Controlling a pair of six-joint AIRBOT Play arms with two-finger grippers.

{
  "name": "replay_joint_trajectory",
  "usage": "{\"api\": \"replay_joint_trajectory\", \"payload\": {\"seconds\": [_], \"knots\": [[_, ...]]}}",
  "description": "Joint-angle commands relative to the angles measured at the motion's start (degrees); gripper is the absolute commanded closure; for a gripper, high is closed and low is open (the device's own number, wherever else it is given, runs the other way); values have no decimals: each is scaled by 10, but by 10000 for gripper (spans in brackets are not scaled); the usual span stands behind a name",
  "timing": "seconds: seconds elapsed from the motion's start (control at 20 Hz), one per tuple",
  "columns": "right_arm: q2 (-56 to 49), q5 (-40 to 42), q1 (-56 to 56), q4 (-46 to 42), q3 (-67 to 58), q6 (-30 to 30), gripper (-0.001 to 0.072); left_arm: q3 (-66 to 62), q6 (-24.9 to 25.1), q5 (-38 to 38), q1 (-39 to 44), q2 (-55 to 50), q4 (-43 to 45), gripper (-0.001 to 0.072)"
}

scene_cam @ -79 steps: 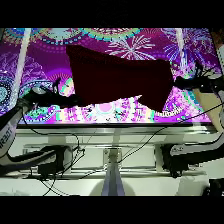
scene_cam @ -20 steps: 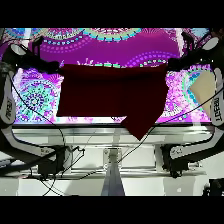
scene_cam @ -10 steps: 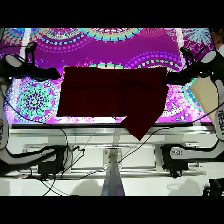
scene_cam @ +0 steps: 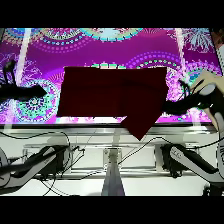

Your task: Fold the clothes and pants, and hang the long-sleeved shirts on hangers.

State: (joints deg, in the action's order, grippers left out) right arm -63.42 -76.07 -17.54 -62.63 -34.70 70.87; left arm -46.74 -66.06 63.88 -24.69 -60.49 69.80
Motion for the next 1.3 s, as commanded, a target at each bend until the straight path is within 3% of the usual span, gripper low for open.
{"api": "replay_joint_trajectory", "payload": {"seconds": [0.0,0.1,0.15,0.3,0.35,0.5,0.7,0.75,0.95,1.0,1.1,1.2,1.25], "knots": [[19,47,4,73,122,6,166,75,0,-11,-14,12,0,104],[19,76,4,83,144,5,183,89,0,-19,-16,1,-19,104],[17,79,4,88,149,5,301,95,0,-25,-16,-8,-35,104],[-2,66,4,96,150,-1,381,99,0,-27,-16,-51,-66,104],[-4,67,4,101,149,-7,497,99,1,-27,-16,-66,-74,104],[-4,65,4,115,138,-46,699,99,28,-28,-16,-97,-78,104],[-4,55,4,137,101,-61,699,99,79,-23,-16,-140,-116,105],[-4,55,4,142,94,-61,699,99,93,-19,-15,-154,-138,136],[-3,48,4,144,74,-66,699,98,143,24,-15,-195,-176,517],[-2,48,4,145,69,-66,699,97,163,42,-15,-196,-176,552],[3,44,4,148,52,-66,700,90,202,84,-16,-196,-176,553],[5,35,4,163,22,-67,700,73,216,115,-16,-196,-181,697],[5,35,5,177,7,-67,699,60,219,130,-15,-196,-192,697]]}}
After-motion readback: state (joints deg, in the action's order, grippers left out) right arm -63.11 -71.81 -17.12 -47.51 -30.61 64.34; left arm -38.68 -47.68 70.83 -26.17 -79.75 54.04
